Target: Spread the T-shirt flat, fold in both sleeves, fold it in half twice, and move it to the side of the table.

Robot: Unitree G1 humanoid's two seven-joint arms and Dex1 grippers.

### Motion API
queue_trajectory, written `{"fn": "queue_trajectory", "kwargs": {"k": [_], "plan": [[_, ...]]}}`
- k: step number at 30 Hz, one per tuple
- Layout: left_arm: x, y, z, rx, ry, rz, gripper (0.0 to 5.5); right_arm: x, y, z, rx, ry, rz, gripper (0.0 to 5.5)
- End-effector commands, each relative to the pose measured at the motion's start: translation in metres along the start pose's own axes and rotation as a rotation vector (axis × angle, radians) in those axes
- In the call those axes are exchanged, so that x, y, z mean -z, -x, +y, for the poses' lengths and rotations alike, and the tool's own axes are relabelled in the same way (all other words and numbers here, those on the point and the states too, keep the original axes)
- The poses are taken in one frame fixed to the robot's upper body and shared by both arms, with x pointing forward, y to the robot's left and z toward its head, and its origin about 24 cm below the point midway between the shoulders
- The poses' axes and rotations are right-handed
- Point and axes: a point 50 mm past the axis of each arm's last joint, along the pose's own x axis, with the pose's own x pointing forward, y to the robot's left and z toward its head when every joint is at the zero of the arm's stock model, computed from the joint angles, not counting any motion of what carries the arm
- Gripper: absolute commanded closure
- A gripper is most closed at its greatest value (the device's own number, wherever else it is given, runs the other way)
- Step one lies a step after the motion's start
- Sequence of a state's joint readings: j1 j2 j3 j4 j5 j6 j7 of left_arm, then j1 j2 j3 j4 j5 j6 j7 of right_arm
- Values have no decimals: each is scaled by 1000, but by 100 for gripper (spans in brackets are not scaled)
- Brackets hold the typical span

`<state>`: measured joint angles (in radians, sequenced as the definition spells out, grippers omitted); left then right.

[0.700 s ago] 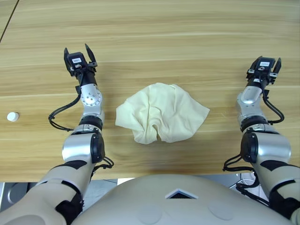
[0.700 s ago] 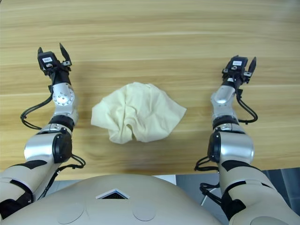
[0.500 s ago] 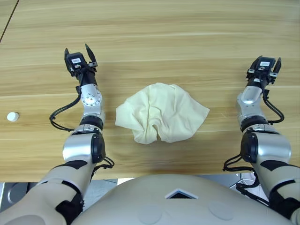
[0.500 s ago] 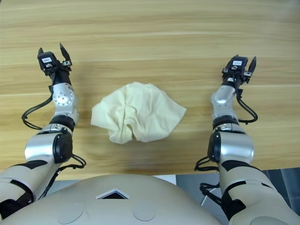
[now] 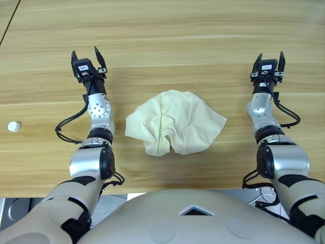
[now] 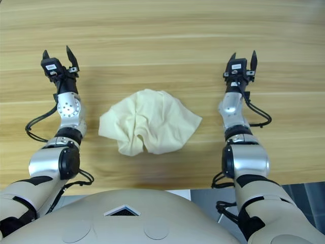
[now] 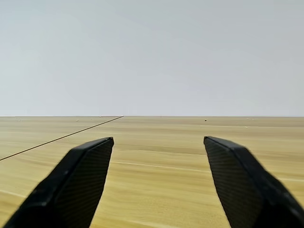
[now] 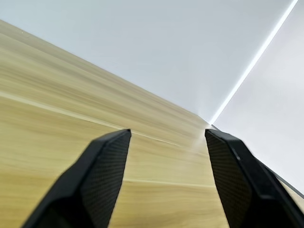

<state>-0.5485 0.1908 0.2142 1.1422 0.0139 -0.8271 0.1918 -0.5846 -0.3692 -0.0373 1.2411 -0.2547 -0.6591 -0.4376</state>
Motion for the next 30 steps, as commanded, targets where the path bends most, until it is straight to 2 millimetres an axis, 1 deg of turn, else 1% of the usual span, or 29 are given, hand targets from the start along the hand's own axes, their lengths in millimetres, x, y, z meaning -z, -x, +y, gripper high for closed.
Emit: {"fn": "queue_trajectory", "kwargs": {"k": [1,23,25,27,30], "plan": [[-1,-2,0,4,-10,-1,196,1,2,-2,15,4,-6,260],[-2,-2,-2,13,-8,-3,196,3,3,-4,34,20,-10,260],[-2,-2,-3,25,12,-9,196,4,6,-5,39,44,-34,260],[-4,0,-5,50,74,-27,196,4,13,-8,37,16,-74,260],[-9,8,-3,101,177,-88,196,0,23,-23,15,-5,-196,260]]}}
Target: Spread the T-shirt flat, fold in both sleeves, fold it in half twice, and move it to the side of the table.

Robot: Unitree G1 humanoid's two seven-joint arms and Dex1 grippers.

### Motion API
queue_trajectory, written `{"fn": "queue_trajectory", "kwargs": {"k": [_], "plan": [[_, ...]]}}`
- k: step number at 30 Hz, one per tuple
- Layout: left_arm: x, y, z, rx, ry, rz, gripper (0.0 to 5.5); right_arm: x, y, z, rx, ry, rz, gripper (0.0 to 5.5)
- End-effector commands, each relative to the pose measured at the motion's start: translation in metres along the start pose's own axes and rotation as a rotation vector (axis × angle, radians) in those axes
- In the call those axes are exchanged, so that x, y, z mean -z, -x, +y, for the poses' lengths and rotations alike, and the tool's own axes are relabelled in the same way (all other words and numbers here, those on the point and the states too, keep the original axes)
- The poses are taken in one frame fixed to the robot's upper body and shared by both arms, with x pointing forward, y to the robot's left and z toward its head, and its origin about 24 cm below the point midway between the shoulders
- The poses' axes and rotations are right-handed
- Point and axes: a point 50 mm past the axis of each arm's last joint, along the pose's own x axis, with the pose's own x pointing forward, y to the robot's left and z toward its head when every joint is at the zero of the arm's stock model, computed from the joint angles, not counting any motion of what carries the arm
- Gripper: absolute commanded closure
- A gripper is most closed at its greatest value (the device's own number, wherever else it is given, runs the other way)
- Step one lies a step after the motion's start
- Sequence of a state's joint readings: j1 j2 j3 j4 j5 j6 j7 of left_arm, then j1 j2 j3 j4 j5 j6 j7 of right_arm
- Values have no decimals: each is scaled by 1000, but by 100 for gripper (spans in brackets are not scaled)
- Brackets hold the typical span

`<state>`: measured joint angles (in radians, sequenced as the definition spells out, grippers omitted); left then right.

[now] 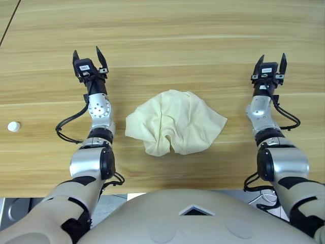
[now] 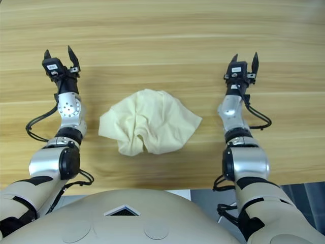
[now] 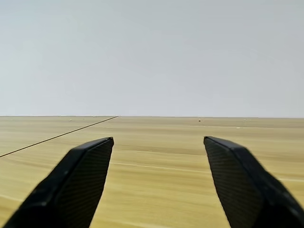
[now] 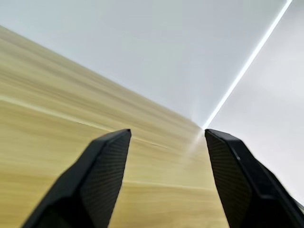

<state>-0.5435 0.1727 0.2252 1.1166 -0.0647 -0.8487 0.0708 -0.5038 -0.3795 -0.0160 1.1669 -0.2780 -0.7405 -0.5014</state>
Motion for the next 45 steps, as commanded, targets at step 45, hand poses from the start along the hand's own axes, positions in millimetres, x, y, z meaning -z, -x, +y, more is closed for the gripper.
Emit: {"fn": "queue_trajectory", "kwargs": {"k": [45], "plan": [[-34,110,59,1466,-1105,135,196,-45,82,-54,-604,304,-370,260]]}}
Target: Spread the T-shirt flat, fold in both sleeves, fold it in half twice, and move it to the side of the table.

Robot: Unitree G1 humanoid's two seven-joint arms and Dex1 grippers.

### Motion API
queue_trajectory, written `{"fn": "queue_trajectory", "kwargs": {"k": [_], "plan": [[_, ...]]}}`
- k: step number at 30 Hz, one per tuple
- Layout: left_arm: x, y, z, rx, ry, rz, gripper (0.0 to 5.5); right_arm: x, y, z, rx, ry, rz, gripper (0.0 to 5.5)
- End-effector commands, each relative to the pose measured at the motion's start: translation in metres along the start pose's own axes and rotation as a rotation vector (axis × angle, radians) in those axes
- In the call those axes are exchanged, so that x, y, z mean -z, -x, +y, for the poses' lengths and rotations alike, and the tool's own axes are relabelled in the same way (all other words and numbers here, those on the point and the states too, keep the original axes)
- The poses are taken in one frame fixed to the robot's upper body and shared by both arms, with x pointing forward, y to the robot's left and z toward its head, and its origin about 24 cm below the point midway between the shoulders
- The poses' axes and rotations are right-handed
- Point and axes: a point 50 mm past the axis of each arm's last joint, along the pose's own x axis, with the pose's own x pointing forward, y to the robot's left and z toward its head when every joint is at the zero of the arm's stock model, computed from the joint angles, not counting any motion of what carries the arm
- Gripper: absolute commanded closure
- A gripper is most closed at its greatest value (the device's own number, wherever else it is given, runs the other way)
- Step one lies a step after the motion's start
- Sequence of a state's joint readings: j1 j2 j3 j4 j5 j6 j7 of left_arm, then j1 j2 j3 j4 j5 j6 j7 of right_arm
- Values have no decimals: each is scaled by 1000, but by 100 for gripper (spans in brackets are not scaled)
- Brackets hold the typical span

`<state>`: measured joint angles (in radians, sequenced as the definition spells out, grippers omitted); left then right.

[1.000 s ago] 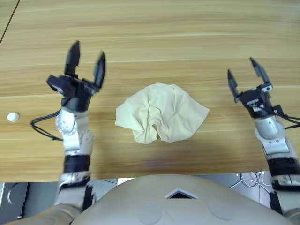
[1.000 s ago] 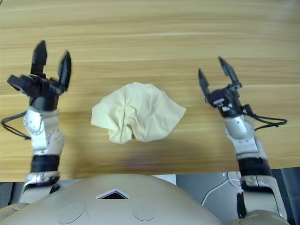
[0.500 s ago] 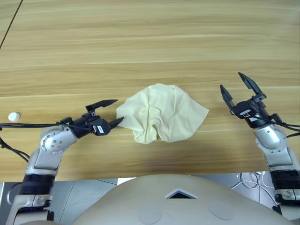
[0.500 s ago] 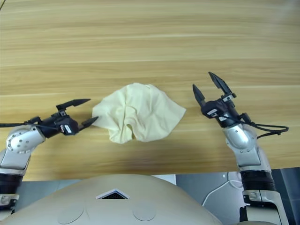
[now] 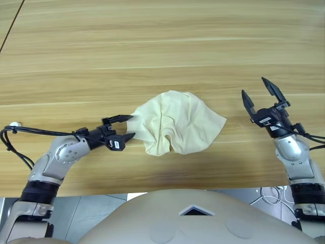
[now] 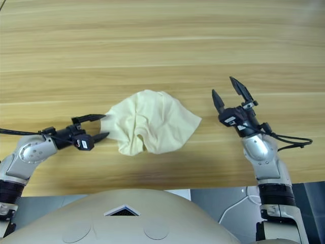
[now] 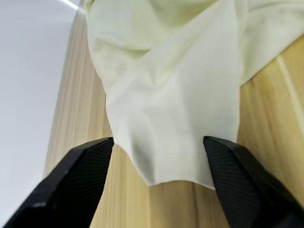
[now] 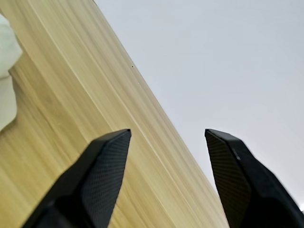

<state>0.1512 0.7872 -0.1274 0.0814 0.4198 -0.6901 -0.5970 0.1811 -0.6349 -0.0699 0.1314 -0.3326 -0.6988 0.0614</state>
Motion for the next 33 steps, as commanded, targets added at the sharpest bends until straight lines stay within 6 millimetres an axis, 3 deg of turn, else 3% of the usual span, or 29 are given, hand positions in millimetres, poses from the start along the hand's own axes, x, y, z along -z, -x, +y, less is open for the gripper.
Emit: {"fn": "queue_trajectory", "kwargs": {"k": [1,10,12,15,18,20,24,27,29,33], "plan": [[23,16,5,74,-44,127,196,0,-5,-3,26,2,2,260],[54,21,14,75,-95,269,196,-2,-9,-4,38,4,-4,260],[45,19,22,-12,-103,201,196,-2,-8,-3,44,3,1,260],[20,14,53,-356,-41,15,196,-2,-10,-2,49,-1,-3,260],[-8,30,69,-606,122,-182,196,-10,-11,-3,-3,15,-42,260],[-20,48,70,-628,176,-232,196,-22,3,6,-193,45,-81,260],[-12,70,46,-429,247,-105,196,-39,38,25,-539,72,-68,260],[-43,60,10,-93,327,-239,196,-54,59,46,-760,32,-101,260],[-51,52,7,-47,365,-310,196,-65,58,48,-802,-49,-175,260],[-50,37,-4,85,384,-323,196,-75,47,42,-787,-196,-263,260]]}}
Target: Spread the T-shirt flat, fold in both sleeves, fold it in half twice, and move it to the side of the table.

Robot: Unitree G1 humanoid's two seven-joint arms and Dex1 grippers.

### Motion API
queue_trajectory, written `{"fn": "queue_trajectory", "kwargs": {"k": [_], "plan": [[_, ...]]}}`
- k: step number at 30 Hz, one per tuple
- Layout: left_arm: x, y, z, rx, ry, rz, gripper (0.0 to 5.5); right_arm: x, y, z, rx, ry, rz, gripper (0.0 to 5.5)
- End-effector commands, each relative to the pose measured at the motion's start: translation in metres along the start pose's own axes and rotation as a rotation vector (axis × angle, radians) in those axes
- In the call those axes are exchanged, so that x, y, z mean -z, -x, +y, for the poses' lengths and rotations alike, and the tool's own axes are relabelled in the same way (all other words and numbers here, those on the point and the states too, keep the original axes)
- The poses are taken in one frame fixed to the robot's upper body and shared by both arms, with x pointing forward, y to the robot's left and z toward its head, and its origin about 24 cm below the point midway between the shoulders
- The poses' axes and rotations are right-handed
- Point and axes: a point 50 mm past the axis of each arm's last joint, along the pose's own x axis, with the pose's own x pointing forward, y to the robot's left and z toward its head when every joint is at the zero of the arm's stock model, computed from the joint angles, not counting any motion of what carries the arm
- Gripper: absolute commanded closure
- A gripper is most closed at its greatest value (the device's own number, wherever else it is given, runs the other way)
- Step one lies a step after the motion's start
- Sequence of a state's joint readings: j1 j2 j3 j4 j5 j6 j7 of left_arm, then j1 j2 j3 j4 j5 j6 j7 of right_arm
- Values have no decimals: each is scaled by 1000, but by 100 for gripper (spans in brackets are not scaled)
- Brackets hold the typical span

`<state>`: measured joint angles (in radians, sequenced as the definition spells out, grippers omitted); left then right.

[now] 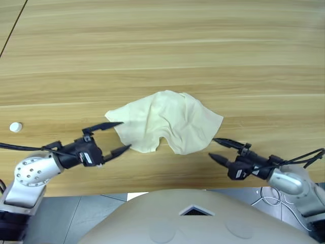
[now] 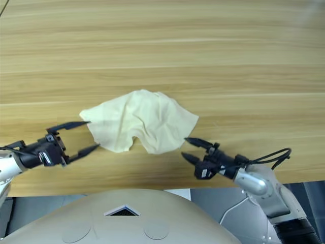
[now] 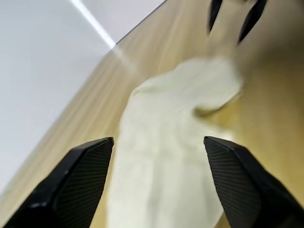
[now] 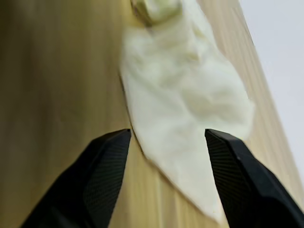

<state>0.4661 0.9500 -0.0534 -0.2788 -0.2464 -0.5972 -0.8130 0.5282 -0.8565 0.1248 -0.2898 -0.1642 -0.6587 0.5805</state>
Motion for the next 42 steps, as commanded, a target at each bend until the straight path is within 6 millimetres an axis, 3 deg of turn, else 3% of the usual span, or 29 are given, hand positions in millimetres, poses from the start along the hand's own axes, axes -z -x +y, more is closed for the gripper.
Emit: {"fn": "queue_trajectory", "kwargs": {"k": [1,8,14,24,31,42], "plan": [[10,-10,-8,137,24,36,196,-2,-4,-11,-30,-20,-62,260],[47,-16,-17,268,-118,298,196,25,-20,3,-142,49,64,260],[50,-20,-30,335,-143,323,196,28,-21,16,-170,18,64,260],[75,-15,-26,294,-219,488,214,50,-21,6,-108,72,172,260],[79,-11,-17,278,-273,527,233,55,-30,2,-60,96,171,260],[78,-13,-21,215,-230,497,438,50,-39,-5,4,98,114,483]]}}
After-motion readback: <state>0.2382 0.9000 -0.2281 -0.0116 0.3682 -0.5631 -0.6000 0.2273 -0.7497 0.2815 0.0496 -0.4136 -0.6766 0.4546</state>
